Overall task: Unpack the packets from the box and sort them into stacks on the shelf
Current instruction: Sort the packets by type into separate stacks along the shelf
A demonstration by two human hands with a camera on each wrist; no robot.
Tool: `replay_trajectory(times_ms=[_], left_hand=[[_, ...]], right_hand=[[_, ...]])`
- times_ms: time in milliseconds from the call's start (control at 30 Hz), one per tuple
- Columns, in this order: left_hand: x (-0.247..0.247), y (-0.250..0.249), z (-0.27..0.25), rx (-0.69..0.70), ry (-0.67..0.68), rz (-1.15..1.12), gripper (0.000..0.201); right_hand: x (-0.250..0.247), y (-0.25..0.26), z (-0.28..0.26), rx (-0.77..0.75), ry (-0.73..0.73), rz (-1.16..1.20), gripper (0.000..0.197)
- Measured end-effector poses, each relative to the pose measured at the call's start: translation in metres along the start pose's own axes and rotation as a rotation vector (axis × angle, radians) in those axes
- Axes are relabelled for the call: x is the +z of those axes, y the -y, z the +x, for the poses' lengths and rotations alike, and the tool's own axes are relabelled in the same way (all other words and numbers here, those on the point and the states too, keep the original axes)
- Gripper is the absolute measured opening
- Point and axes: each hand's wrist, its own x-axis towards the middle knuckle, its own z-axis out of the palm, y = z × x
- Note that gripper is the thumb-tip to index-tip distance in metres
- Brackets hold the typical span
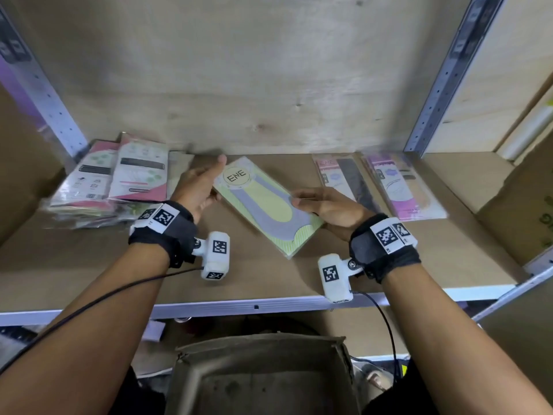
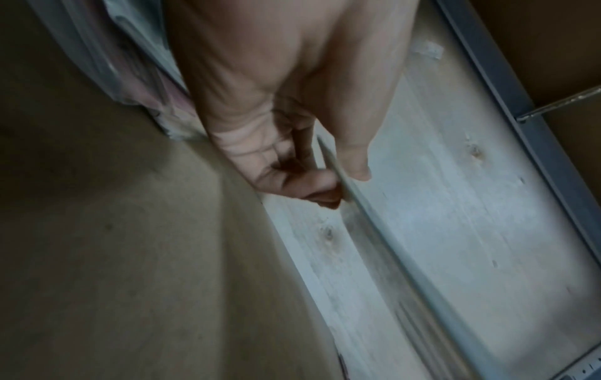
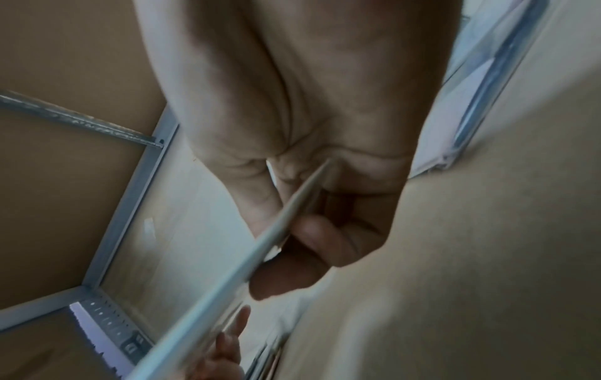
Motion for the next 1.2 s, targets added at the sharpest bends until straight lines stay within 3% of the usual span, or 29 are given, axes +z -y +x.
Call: replay_trajectory(times_ms=[133, 200, 333, 467, 567, 700, 800, 900, 1000, 1100, 1200], left_hand=[[0.004, 0.006, 0.004, -0.015, -0.028, 0.119, 0.046], [0.007, 0.007, 0.004, -0.016, -0.042, 0.14, 0.051], [0.01, 0.006, 0.0, -0.059, -0.013, 0.022, 0.045], [0.012, 0.003, -0.008, -0.152, 0.077, -0.141, 0.029], [0.01, 0.005, -0.01, -0.16, 0.068, -0.132, 0.031], [0.009, 0.009, -0.01, -0.171, 0.095, -0.153, 0.049], [0.016, 0.015, -0.018, -0.203, 0.226, -0.062, 0.06], [0.027, 0.024, -0.03, -0.241, 0.474, 0.103, 0.069], [0.034, 0.029, -0.037, -0.214, 0.636, 0.168, 0.06], [0.033, 0.028, -0.037, -0.151, 0.605, 0.193, 0.042], [0.028, 0.03, -0.033, -0.117, 0.478, 0.213, 0.035]], right_hand=[[-0.007, -0.003, 0.0, -0.005, -0.068, -0.128, 0.013], [-0.01, -0.001, -0.004, 0.008, -0.015, -0.17, 0.014], [-0.01, 0.004, -0.015, 0.1, 0.117, -0.11, 0.033], [-0.011, 0.004, -0.021, 0.106, 0.082, -0.048, 0.042], [-0.012, 0.004, -0.024, 0.106, 0.054, -0.008, 0.046], [-0.012, 0.004, -0.027, 0.117, 0.014, 0.019, 0.03], [-0.008, 0.005, -0.026, 0.125, -0.098, 0.117, 0.038], [-0.001, 0.007, -0.024, 0.125, -0.181, 0.161, 0.048], [0.005, 0.009, -0.021, 0.142, -0.213, 0.163, 0.047], [0.007, 0.01, -0.019, 0.168, -0.209, 0.154, 0.04], [0.006, 0.009, -0.018, 0.21, -0.199, 0.125, 0.035]])
